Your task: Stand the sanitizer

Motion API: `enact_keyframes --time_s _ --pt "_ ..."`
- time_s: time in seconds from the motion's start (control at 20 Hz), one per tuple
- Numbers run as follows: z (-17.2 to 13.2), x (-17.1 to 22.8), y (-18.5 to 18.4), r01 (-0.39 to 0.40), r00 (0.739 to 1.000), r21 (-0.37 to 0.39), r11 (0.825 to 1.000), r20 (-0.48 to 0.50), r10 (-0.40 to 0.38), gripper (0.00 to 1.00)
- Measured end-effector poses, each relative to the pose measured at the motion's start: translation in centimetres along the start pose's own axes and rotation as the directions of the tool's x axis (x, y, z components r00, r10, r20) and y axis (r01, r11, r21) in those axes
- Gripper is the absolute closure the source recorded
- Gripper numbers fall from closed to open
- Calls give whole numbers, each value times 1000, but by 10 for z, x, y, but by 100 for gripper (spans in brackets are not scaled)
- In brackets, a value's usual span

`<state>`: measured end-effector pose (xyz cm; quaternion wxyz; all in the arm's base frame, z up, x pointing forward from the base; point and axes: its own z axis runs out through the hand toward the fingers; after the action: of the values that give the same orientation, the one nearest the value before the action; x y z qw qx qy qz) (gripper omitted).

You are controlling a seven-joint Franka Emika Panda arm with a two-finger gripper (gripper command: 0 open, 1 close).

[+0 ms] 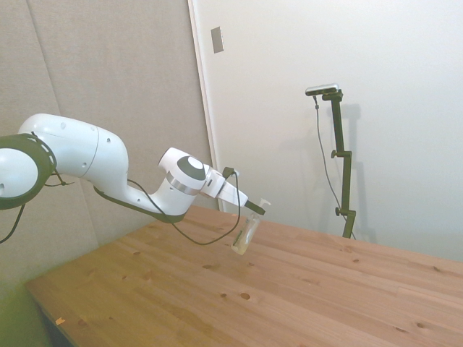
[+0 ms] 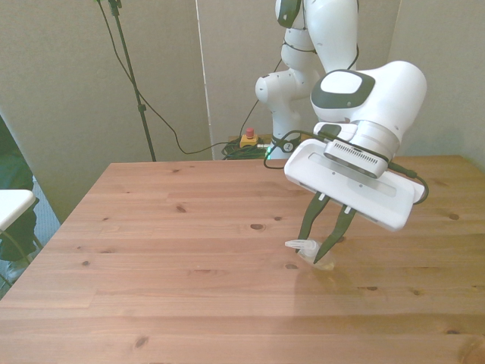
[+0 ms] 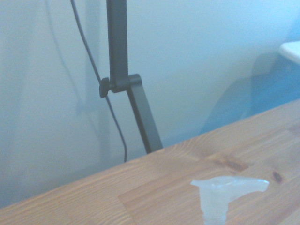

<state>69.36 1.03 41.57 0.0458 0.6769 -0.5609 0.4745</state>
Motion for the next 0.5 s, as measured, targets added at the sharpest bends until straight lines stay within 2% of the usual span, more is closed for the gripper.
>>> enact_keyframes --time_s 0.25,0.5 --pt "-4 -27 5 1 988 51 999 -156 7 100" --pt "-9 -46 3 -21 977 90 996 -209 39 100"
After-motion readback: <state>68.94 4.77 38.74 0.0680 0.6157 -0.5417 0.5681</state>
